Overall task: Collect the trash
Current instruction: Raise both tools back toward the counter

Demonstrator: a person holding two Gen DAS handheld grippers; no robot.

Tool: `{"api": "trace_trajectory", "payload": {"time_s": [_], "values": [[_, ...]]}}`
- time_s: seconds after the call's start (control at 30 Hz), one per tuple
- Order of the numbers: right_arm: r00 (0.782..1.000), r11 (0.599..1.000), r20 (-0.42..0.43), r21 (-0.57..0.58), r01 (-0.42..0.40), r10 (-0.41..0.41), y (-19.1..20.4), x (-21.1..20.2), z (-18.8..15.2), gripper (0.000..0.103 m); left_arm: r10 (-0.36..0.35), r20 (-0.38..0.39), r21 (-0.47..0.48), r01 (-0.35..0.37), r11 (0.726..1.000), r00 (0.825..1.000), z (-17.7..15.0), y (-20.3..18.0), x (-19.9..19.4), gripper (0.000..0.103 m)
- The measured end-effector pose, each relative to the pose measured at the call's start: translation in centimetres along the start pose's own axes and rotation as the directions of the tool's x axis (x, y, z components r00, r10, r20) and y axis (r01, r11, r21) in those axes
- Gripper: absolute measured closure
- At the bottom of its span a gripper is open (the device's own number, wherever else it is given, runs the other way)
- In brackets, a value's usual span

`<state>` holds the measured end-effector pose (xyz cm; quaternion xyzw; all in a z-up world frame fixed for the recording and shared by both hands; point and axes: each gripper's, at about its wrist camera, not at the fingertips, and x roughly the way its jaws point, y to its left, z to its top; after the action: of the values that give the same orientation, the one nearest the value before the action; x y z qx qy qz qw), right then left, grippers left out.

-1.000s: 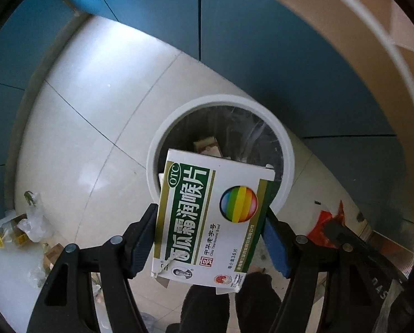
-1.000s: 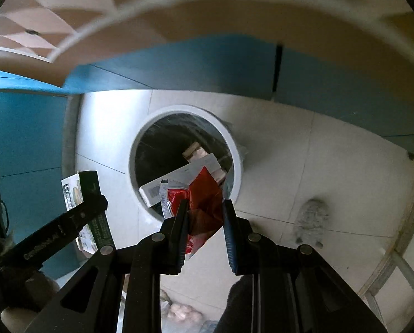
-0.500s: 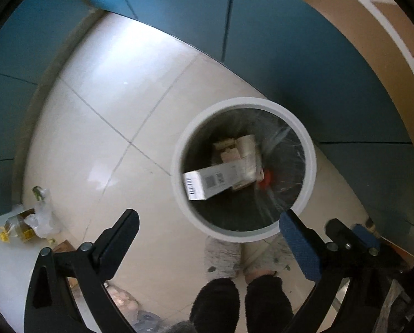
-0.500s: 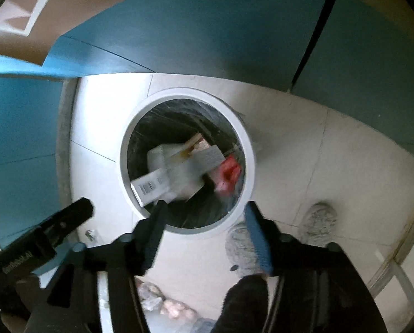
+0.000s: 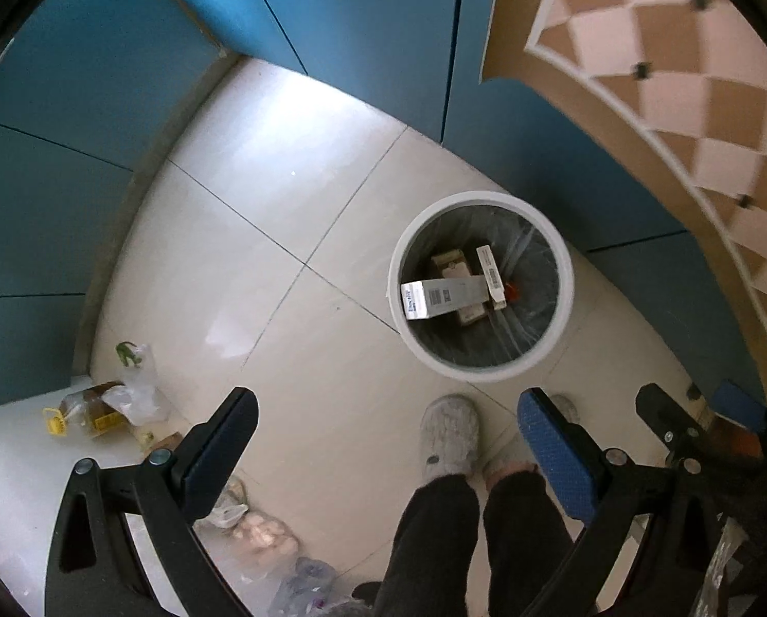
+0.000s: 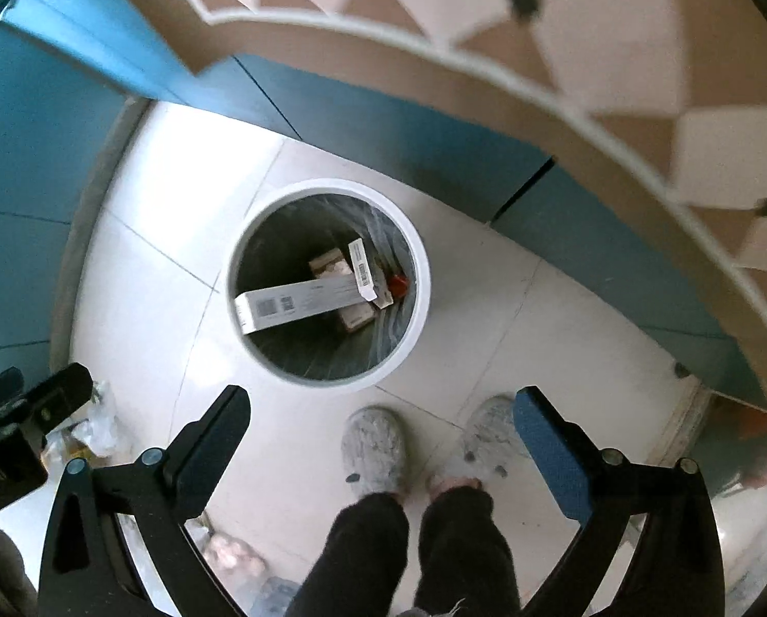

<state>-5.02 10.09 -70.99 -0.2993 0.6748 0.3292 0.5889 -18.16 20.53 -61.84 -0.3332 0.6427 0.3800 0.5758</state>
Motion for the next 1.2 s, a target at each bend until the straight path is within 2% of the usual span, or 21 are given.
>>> {"api": "trace_trajectory", "payload": {"time_s": [0.23,0.47,0.63,0.87,1.03,1.2], "values": [[0.999,1.0,0.048,-0.026,-0.01,0.011,0.8,-11.5,-2.1,0.0,0.005,0.063,0.02,-0.006,1.0,0.998,-2.0,1.3,-9.8,0.0],[0.993,0.999,0.111,-0.045,-0.02,0.025,1.5,-23.1,-4.1,0.0,-0.044,0.113,0.03,0.041,0.999,0.993,-4.0,2.4,-19.1,0.0],[0.987,0.998,0.15,-0.043,-0.045,0.051,1.7,-30.9,-5.6,0.0,-0.063,0.158,0.053,0.055,0.997,0.985,-5.2,2.4,-24.4,0.0],[0.98,0.997,0.184,-0.052,-0.062,0.071,2.6,-37.8,-7.6,0.0,-0.085,0.224,0.088,0.066,0.994,0.971,-7.0,3.0,-30.3,0.0],[0.971,0.994,0.216,-0.027,-0.103,0.107,1.9,-41.2,-8.3,0.0,-0.098,0.273,0.107,0.071,0.992,0.957,-6.7,2.4,-33.4,0.0],[0.952,0.983,0.266,0.068,-0.173,0.149,-1.5,-43.7,-7.3,0.0,-0.124,0.381,0.185,0.055,0.981,0.916,-3.6,-1.7,-37.2,0.0]]}}
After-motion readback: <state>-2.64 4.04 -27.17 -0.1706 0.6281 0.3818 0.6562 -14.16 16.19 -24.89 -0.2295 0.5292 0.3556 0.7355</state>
